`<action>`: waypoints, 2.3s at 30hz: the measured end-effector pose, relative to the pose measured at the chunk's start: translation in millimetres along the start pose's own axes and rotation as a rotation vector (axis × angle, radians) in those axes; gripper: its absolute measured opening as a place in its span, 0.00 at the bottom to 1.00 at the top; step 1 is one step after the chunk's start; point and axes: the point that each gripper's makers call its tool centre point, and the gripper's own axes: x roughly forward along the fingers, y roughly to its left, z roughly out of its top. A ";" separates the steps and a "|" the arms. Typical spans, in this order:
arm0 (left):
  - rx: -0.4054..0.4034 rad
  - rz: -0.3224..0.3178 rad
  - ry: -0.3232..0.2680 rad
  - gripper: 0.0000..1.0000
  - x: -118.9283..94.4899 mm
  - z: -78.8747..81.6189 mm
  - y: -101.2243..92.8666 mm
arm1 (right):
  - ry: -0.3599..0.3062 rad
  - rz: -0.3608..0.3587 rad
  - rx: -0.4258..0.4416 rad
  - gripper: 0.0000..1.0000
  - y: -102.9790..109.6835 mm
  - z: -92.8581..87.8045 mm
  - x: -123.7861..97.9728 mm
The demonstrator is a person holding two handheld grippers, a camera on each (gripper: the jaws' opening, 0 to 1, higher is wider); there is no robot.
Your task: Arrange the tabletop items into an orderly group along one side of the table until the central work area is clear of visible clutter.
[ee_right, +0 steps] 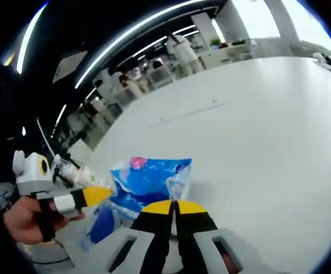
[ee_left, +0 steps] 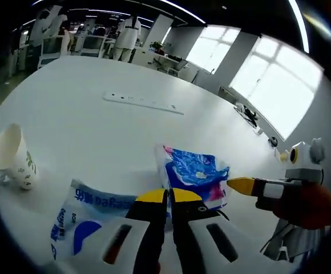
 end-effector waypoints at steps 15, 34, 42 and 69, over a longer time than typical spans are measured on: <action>-0.023 0.003 0.024 0.00 27.2 4.6 -3.8 | -0.004 -0.012 -0.011 0.00 -24.1 24.4 18.6; -0.067 0.048 0.077 0.00 52.6 -7.2 6.3 | 0.033 -0.001 0.044 0.00 -46.9 17.2 38.2; -0.045 0.063 0.108 0.00 56.2 -19.7 10.0 | 0.045 -0.011 0.045 0.00 -52.5 10.8 41.1; -0.014 0.063 0.134 0.00 60.5 -27.5 6.3 | 0.073 -0.020 0.021 0.01 -61.7 3.7 44.5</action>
